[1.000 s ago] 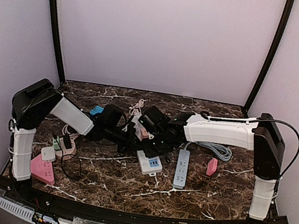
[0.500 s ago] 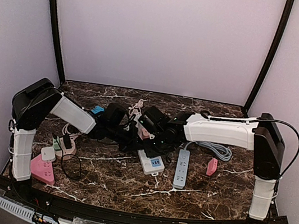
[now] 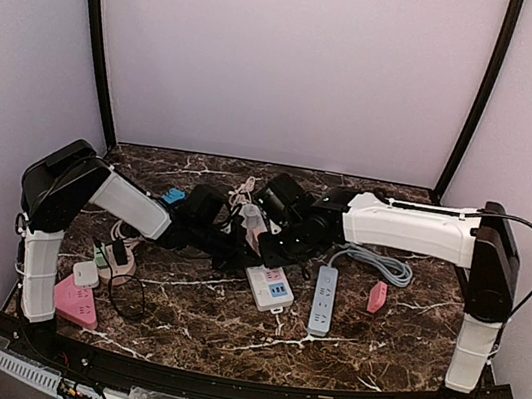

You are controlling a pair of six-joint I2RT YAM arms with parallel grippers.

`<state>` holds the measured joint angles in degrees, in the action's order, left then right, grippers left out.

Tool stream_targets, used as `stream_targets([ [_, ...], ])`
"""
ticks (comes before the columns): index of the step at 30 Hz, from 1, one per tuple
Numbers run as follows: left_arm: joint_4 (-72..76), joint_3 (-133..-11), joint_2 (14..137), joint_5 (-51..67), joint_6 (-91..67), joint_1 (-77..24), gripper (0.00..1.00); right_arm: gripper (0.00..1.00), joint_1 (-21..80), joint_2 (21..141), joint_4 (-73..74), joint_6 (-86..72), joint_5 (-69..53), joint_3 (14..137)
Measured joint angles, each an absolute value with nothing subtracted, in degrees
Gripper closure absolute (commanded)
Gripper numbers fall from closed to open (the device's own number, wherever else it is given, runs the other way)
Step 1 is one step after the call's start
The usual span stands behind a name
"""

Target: Pull the plug off the socket

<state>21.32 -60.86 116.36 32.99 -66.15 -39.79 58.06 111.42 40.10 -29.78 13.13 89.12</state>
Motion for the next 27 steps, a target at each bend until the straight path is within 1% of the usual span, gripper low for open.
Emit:
stream_targets([
  [7,21.67,-60.73,116.36,32.99,-66.17,-39.81,1.00,1.00,57.41,108.51,40.05,-29.17,13.39,88.95],
  [10,21.47,-60.99,116.36,33.08,-66.02,-39.83,1.00,1.00,55.77,106.39,39.64,-28.75,13.04,86.76],
  [17,17.12,-64.14,116.51,32.34,-63.88,-40.80,1.00,1.00,43.29,100.01,35.94,-27.07,8.60,81.38],
  [22,13.06,-66.46,116.57,32.25,-62.17,-41.47,0.98,1.00,33.98,99.11,30.74,-26.44,0.89,80.42],
  [27,9.56,-68.05,116.49,32.12,-60.49,-41.80,0.97,1.00,25.91,100.99,25.47,-26.44,-8.36,80.53],
])
